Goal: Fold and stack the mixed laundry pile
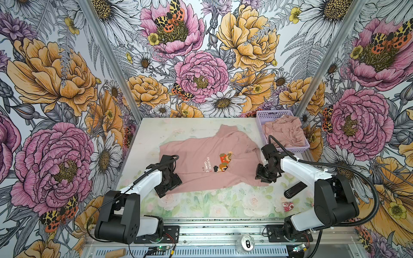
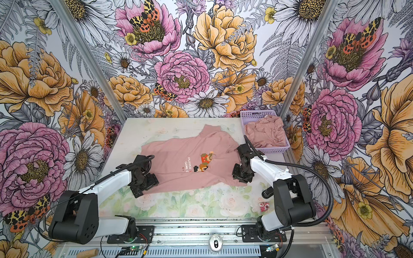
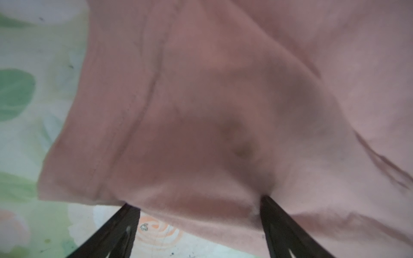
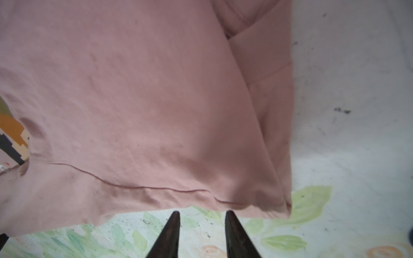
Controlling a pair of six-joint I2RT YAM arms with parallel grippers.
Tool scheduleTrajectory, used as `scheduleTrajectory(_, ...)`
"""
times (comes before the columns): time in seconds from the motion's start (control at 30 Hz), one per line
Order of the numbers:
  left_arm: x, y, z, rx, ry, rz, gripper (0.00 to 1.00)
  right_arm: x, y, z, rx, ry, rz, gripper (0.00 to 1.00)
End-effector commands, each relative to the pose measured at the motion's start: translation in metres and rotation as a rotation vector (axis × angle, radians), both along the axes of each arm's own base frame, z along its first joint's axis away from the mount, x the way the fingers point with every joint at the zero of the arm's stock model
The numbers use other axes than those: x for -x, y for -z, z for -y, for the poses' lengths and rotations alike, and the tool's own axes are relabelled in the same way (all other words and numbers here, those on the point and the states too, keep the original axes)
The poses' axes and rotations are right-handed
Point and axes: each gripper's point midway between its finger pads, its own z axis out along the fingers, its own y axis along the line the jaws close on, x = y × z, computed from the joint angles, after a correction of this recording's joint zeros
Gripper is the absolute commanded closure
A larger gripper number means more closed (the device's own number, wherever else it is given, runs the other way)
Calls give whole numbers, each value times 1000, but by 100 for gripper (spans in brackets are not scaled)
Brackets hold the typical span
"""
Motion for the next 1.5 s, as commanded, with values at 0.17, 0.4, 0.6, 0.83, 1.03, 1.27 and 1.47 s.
scheduleTrajectory(0.17, -6, 10, -4, 9, 30, -8, 15, 6, 27, 31, 133, 25, -45, 65)
scheduleTrajectory(0.4, -2, 18, -5, -2, 53, -46, 15, 2, 36, 56, 267, -5, -53, 65)
scheduleTrajectory(0.6, -2, 21, -8, -20, 65, -62, 15, -4, 35, 78, 401, -54, -59, 65)
scheduleTrajectory(0.83, -3, 22, -10, -43, 80, -68, 15, -14, 35, 84, 442, -62, -45, 65)
scheduleTrajectory(1.03, -1, 21, -6, -47, 96, -79, 15, -22, 35, 78, 413, -90, -48, 65)
scheduleTrajectory(1.27, -20, -18, 0, -40, 80, 42, 12, -41, -15, 64, 336, -59, 85, 61)
scheduleTrajectory(1.47, -57, -61, 3, -65, 100, 170, 10, -90, -51, 24, 247, -124, 224, 56)
